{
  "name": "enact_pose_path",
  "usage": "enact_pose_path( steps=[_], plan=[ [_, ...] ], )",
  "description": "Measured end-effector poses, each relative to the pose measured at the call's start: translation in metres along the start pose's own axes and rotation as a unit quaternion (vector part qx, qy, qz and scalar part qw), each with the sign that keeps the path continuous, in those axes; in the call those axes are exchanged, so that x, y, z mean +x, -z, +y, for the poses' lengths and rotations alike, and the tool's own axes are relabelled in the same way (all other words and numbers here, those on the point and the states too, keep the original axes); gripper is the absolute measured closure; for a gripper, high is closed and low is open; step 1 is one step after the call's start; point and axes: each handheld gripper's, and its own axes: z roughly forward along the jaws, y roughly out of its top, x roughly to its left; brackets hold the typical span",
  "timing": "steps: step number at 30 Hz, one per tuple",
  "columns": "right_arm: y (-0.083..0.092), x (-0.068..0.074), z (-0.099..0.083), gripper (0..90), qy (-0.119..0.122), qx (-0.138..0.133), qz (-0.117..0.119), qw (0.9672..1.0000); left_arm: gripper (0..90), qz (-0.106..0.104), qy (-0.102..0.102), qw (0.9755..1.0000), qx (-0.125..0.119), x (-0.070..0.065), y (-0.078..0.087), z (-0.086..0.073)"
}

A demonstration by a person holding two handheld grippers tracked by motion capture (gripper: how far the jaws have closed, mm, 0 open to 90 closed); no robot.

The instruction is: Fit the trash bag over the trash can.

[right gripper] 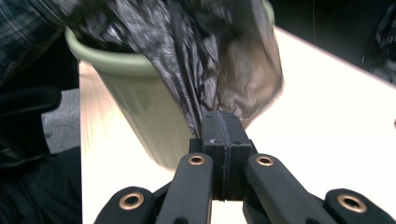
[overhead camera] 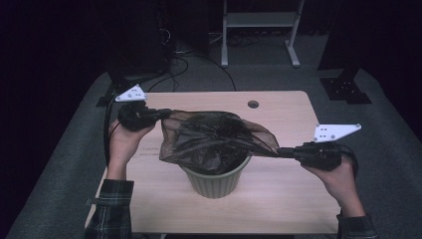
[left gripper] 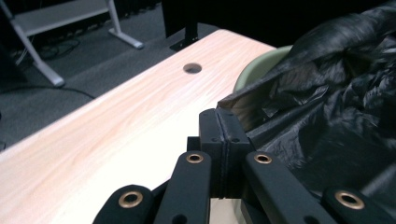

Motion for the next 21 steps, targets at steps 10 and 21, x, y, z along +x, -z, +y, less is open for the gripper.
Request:
enact_pose_path(
  steps=[10,21],
  plan=[
    [0.012,-0.001,0.03,65.9,0.015,-0.075,-0.024,0.9968,89.9,-0.012,-0.001,0.9999,-0.008,-0.001,-0.003,-0.001],
    [-0.045,-0.028,0.058,55.8,0.0,-0.048,-0.025,0.9986,89.9,-0.018,0.0,0.9998,-0.009,-0.001,-0.007,0.0]
  ],
)
